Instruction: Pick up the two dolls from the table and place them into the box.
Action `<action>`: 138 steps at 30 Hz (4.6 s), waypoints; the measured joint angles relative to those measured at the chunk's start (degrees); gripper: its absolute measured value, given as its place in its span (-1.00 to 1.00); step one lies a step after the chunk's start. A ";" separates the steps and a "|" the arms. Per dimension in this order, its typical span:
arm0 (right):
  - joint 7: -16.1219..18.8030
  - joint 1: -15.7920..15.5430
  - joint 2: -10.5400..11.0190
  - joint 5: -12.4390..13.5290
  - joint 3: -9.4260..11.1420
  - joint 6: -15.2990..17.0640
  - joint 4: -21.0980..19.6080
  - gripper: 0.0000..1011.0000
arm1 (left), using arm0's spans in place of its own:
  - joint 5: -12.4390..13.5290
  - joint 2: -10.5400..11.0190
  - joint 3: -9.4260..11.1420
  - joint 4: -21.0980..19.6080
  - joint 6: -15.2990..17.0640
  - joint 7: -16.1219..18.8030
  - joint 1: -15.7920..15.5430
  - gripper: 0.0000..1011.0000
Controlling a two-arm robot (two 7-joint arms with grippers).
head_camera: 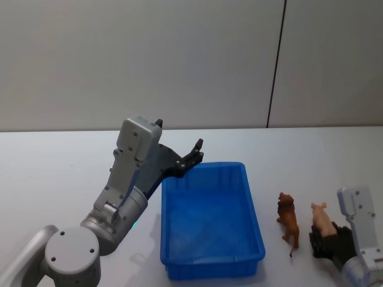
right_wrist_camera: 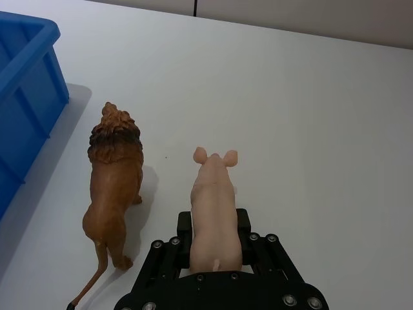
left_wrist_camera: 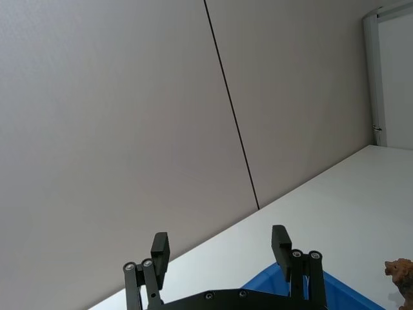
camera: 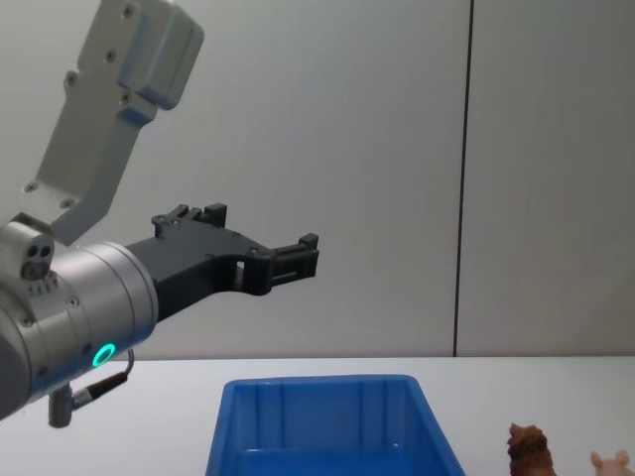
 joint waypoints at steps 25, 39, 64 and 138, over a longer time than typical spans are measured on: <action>-1.74 0.01 0.46 -5.34 0.79 -7.78 -4.05 -0.24 | 0.00 0.00 0.00 0.00 0.00 0.00 0.00 0.98; 3.71 2.15 -0.28 -8.81 0.30 -12.20 -7.60 -0.24 | 0.00 0.00 0.00 0.00 0.00 0.00 0.00 0.98; 22.36 7.22 -3.42 -7.57 -2.34 -8.42 -8.93 -0.24 | 0.00 0.00 0.00 0.00 0.00 0.00 0.00 0.98; 20.33 -0.72 2.34 -0.18 0.86 15.28 -15.74 0.98 | 0.00 0.00 0.00 0.00 0.00 0.00 0.00 0.98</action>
